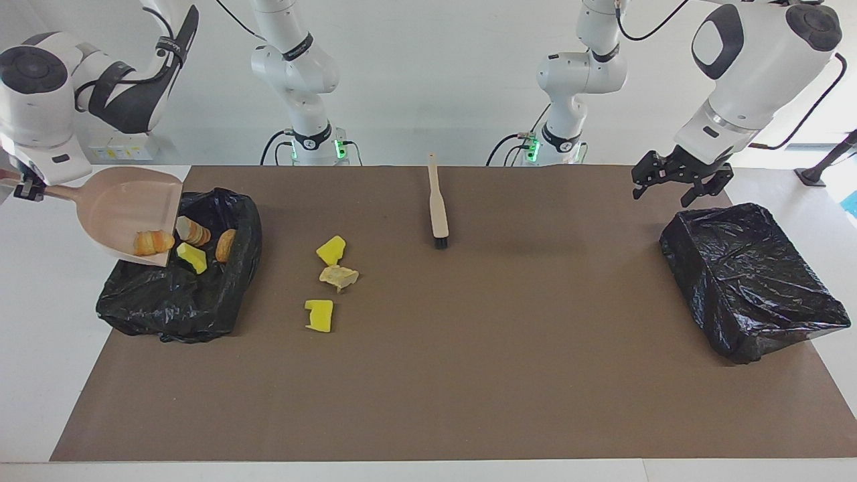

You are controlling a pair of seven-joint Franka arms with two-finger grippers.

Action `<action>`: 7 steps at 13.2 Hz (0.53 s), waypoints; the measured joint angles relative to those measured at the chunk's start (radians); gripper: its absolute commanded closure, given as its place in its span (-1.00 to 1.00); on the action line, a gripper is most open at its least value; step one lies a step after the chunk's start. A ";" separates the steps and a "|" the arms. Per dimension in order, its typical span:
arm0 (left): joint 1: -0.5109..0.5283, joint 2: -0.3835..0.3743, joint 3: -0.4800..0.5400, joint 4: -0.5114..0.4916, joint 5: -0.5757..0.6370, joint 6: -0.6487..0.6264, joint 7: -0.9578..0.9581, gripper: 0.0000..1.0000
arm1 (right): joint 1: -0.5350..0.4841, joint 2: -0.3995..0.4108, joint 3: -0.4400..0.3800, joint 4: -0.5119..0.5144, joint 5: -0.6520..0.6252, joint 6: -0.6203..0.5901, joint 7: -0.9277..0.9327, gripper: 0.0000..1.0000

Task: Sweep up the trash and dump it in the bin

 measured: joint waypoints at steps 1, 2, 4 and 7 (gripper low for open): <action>0.001 0.000 0.004 0.015 0.001 -0.026 -0.004 -1.00 | 0.002 0.000 0.002 -0.004 -0.032 0.019 0.000 1.00; 0.001 -0.001 0.004 0.023 0.001 -0.036 -0.017 -1.00 | 0.008 0.000 0.004 -0.006 -0.067 0.039 0.000 1.00; 0.001 -0.006 0.002 0.028 0.002 -0.035 -0.064 -1.00 | 0.041 -0.001 0.006 -0.015 -0.133 0.057 0.026 1.00; 0.001 -0.009 0.002 0.028 0.004 -0.033 -0.084 -1.00 | 0.106 -0.010 0.008 -0.061 -0.233 0.056 0.134 1.00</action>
